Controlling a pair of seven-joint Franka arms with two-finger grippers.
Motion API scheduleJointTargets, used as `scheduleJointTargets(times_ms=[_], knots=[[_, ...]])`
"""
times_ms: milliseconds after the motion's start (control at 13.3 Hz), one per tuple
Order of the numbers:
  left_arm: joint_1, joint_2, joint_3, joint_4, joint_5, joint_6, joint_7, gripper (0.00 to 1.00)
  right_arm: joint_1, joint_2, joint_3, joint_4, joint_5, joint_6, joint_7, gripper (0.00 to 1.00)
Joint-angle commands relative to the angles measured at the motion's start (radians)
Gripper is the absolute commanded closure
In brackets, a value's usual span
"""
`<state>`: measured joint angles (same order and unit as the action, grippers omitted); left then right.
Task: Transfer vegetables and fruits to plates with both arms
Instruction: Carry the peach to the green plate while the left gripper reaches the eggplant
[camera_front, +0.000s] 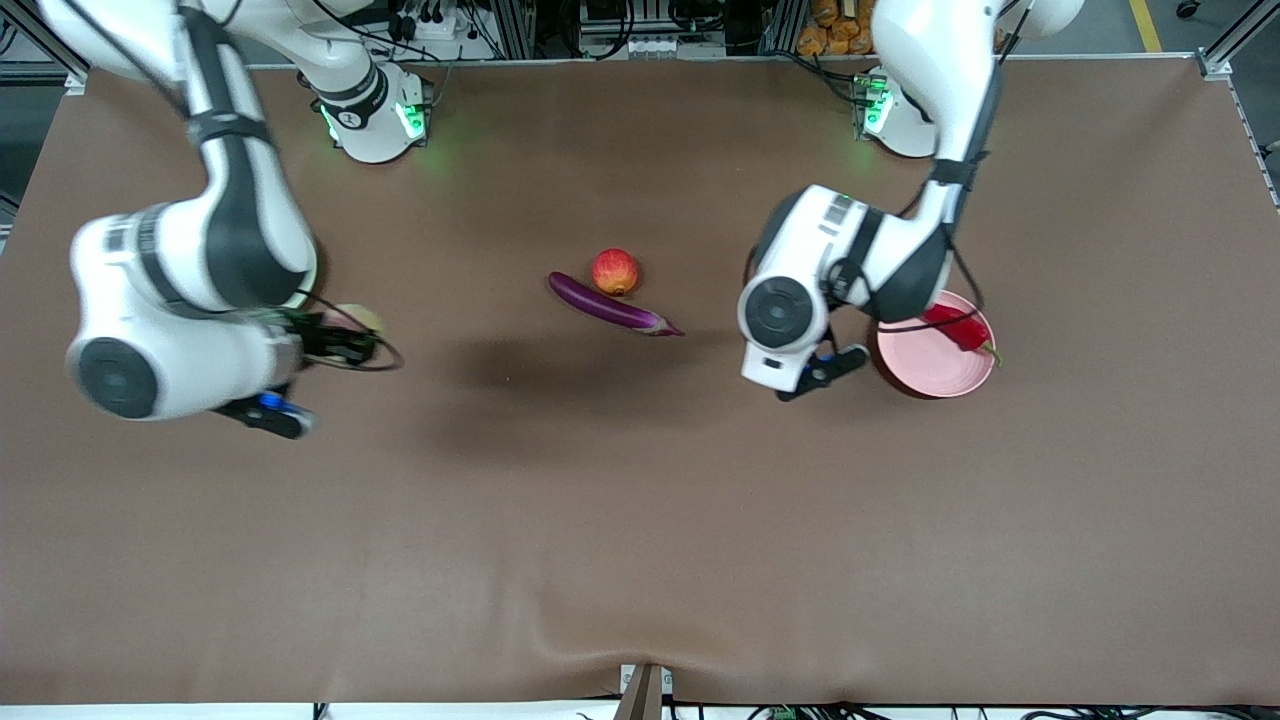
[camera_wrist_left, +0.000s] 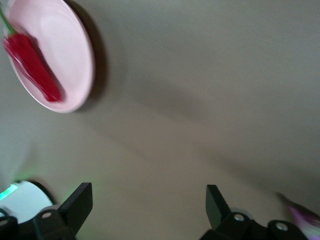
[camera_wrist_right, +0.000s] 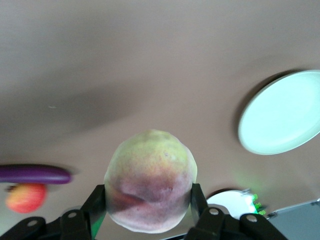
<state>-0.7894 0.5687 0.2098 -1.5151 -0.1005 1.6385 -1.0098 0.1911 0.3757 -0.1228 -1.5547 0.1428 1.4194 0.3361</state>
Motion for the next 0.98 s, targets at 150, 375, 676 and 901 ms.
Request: scheduleJointTargets(times_ms=[150,375,676,901], knots=[[-0.170,0.114,0.011,0.070,-0.105,0.175,-0.267,0.00,-0.114,-0.158,0.023,-0.231,-0.054,0.053,-0.175,1.00],[-0.217,0.123,0.011,0.069,-0.139,0.369,-0.562,0.00,-0.146,-0.211,0.023,-0.324,-0.071,0.097,-0.239,1.00],[-0.304,0.125,0.014,0.058,-0.127,0.477,-0.842,0.00,-0.167,-0.313,0.022,-0.529,-0.104,0.248,-0.265,1.00],[-0.304,0.148,0.011,0.043,-0.128,0.517,-0.996,0.00,-0.216,-0.369,0.022,-0.671,-0.108,0.341,-0.331,1.00]])
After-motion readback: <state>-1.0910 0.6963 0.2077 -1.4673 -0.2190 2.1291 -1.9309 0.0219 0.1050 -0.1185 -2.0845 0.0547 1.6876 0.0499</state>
